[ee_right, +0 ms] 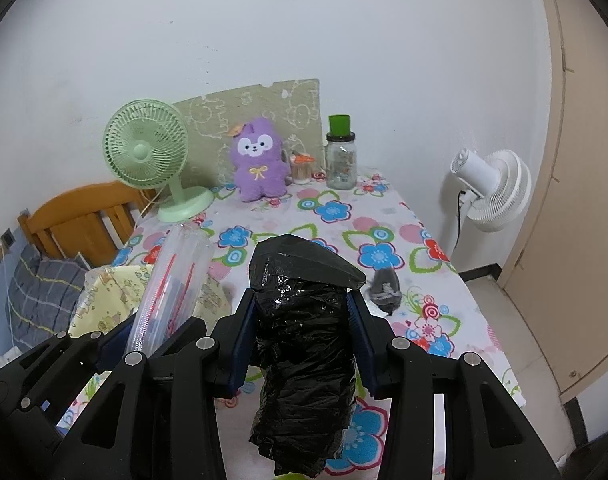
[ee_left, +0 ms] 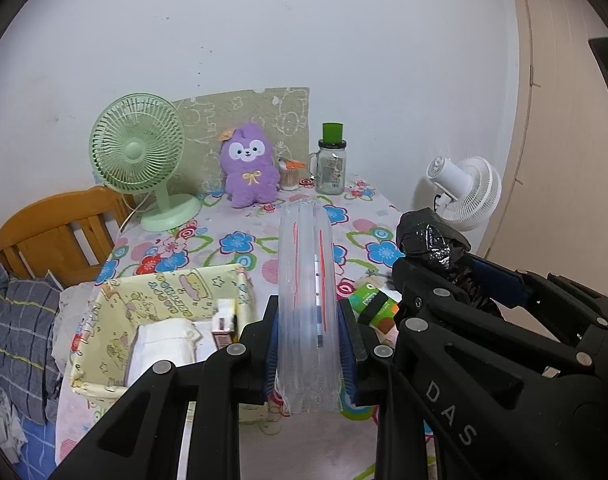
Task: Organize soft objects
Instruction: 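Lift the clear tube with the left tool while the right tool lifts the black bag toward the box, then open the left tool over the box to drop the tube while the right tool drops the black bag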
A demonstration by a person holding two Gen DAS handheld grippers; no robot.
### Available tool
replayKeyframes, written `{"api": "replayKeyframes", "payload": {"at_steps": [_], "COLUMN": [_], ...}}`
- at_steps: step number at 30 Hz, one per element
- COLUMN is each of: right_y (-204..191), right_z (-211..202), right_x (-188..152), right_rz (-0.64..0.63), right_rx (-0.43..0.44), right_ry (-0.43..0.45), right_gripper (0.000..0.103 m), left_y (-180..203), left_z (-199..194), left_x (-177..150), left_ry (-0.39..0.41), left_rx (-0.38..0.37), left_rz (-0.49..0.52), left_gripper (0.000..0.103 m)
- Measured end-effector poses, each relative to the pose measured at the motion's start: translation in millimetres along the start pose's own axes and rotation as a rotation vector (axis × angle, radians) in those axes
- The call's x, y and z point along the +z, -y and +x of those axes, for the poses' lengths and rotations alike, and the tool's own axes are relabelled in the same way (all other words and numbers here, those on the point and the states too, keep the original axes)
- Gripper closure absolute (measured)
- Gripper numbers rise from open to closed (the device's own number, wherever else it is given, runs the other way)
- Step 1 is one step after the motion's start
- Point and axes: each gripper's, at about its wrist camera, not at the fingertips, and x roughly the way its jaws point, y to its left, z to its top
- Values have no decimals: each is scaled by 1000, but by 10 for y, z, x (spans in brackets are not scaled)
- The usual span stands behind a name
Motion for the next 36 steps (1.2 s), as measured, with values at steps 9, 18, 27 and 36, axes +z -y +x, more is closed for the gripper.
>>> {"api": "replayKeyframes", "payload": {"at_steps": [9, 18, 27, 36], "right_y": [-317, -604, -843, -1057], "right_z": [38, 154, 370, 626], "right_x": [64, 121, 149, 158], "right_rz": [-15, -40, -48, -74], "right_rx": [18, 23, 67, 110], "right_ry": [-5, -20, -57, -92], "right_gripper": [55, 55, 55, 55], "left_y": [-307, -586, -876, -1160], "left_z": [-47, -9, 125, 347], "left_x": [37, 34, 36, 28], "left_ry": [-3, -16, -38, -79], "left_rx": [17, 20, 33, 75], "left_rz": [-16, -34, -66, -89], "left_gripper": [77, 77, 77, 77]}}
